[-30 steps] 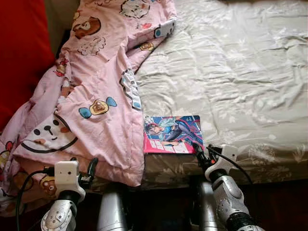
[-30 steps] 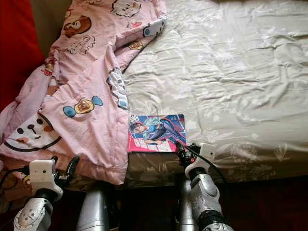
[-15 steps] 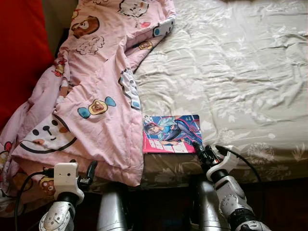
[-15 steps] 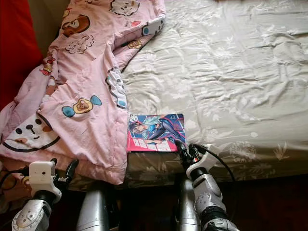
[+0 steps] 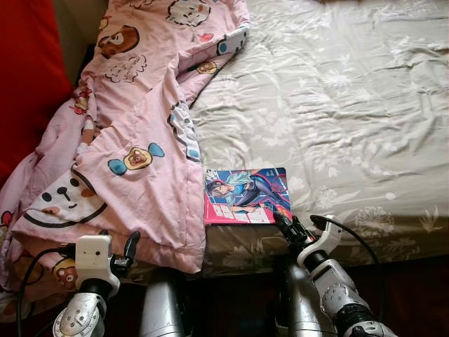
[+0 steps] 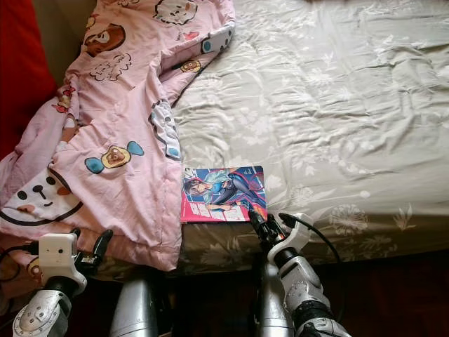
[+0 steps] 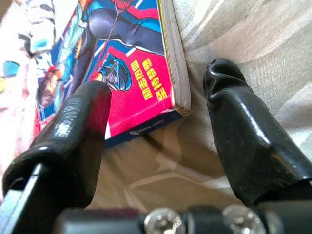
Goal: Clean up the room
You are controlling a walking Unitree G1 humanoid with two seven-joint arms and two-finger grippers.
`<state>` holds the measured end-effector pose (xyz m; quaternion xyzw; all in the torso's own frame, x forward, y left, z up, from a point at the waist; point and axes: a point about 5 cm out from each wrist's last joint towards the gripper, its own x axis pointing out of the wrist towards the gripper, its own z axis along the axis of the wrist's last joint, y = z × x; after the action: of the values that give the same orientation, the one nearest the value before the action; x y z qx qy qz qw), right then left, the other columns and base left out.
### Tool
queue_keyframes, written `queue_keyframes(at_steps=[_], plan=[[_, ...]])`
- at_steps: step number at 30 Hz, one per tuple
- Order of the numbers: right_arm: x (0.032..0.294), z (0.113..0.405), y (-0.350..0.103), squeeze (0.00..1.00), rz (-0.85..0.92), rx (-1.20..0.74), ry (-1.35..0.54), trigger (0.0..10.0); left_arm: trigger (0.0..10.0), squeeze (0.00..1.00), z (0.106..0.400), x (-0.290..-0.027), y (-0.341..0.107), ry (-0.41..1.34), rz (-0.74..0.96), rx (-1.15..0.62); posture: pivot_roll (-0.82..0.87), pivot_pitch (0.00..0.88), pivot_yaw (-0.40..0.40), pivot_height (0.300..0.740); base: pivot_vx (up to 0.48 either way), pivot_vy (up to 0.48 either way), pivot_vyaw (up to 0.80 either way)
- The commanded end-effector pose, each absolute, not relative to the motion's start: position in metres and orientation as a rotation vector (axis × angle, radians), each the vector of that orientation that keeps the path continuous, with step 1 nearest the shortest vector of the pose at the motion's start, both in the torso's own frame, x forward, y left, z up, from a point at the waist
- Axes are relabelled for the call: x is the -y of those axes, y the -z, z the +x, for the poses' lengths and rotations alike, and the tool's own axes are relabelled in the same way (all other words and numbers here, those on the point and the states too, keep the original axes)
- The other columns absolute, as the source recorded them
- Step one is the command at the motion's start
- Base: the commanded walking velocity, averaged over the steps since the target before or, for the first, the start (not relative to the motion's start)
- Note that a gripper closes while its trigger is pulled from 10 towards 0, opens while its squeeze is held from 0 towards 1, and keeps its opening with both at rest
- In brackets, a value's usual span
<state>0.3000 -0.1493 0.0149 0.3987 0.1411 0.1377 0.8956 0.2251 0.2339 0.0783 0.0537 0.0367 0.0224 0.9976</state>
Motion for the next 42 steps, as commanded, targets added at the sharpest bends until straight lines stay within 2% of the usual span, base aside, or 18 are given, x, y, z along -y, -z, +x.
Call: queue_keyframes(at_steps=[1, 17, 18, 19, 20, 35, 42], plan=[[0.12, 0.27, 0.016, 0.0, 0.965, -0.497, -0.327, 10.0, 10.0, 0.0, 0.219, -0.239, -0.075, -0.054, 0.127, -0.108, 0.14, 0.286, 0.105, 0.546, 0.0, 0.0, 0.0], [0.118, 0.276, 0.008, 0.0, 1.027, -0.446, -0.376, 10.0, 10.0, 0.0, 0.222, -0.238, -0.075, -0.054, 0.134, -0.102, 0.15, 0.277, 0.104, 0.546, 0.0, 0.0, 0.0], [0.118, 0.277, 0.007, 0.0, 1.031, -0.439, -0.38, 4.2, 10.0, 0.0, 0.222, -0.238, -0.075, -0.053, 0.133, -0.102, 0.15, 0.275, 0.104, 0.546, 0.0, 0.0, 0.0], [0.118, 0.278, 0.006, 0.0, 1.034, -0.43, -0.384, 4.2, 10.0, 0.0, 0.222, -0.238, -0.075, -0.053, 0.133, -0.101, 0.15, 0.275, 0.104, 0.546, 0.0, 0.0, 0.0], [0.119, 0.28, 0.004, 0.0, 1.035, -0.419, -0.388, 0.0, 10.0, 0.0, 0.223, -0.237, -0.075, -0.052, 0.133, -0.102, 0.14, 0.272, 0.101, 0.546, 0.0, 0.0, 0.0], [0.122, 0.288, -0.005, 0.0, 1.014, -0.377, -0.419, 0.0, 10.0, 0.0, 0.226, -0.235, -0.072, -0.049, 0.134, -0.101, 0.14, 0.251, 0.087, 0.546, 0.0, 0.0, 0.0], [0.135, 0.284, -0.008, 0.0, 1.011, -0.302, -0.454, 0.0, 10.0, 0.0, 0.232, -0.231, -0.069, -0.061, 0.123, -0.091, 0.11, 0.207, 0.058, 0.546, 0.0, 0.0, 0.0]])
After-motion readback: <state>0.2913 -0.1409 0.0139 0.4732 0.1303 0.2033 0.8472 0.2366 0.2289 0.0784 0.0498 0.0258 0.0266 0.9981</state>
